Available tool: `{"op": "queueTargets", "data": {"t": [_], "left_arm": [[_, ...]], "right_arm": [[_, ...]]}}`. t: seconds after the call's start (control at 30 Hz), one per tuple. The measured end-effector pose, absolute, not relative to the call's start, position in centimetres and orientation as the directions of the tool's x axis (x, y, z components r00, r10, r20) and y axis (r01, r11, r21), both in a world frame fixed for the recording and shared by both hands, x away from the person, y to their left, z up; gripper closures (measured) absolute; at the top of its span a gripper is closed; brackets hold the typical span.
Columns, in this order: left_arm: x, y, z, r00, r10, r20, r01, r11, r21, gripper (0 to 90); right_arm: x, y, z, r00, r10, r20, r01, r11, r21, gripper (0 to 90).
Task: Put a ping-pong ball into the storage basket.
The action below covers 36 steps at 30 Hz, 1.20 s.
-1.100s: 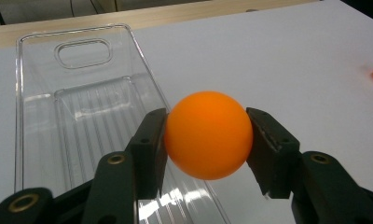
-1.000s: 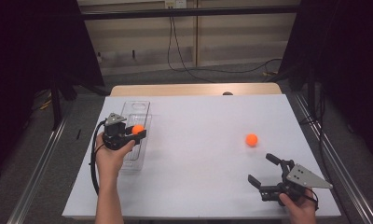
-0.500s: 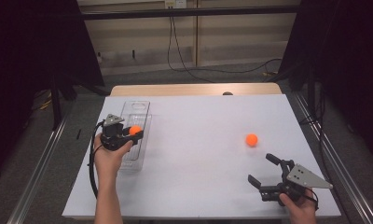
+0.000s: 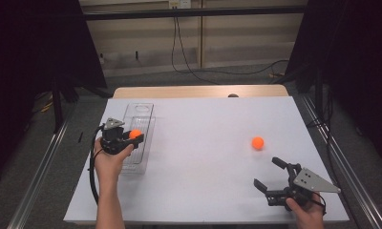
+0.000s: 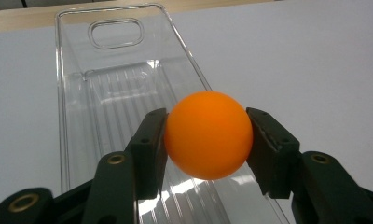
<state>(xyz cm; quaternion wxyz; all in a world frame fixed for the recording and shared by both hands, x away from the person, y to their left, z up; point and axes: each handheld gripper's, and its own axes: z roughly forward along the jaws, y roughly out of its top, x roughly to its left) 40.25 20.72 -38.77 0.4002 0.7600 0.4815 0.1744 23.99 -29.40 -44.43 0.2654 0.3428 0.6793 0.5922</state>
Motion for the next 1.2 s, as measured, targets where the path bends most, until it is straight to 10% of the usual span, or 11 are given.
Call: {"op": "queueTargets", "data": {"t": [1.2], "left_arm": [[40.74, 20.99, -39.50, 0.442, 0.894, -0.075, 0.606, -0.235, 0.760, 50.8]], "right_arm": [[23.97, -29.35, -44.49, -0.624, 0.780, 0.049, 0.156, 0.063, 0.986, 1.7]]}}
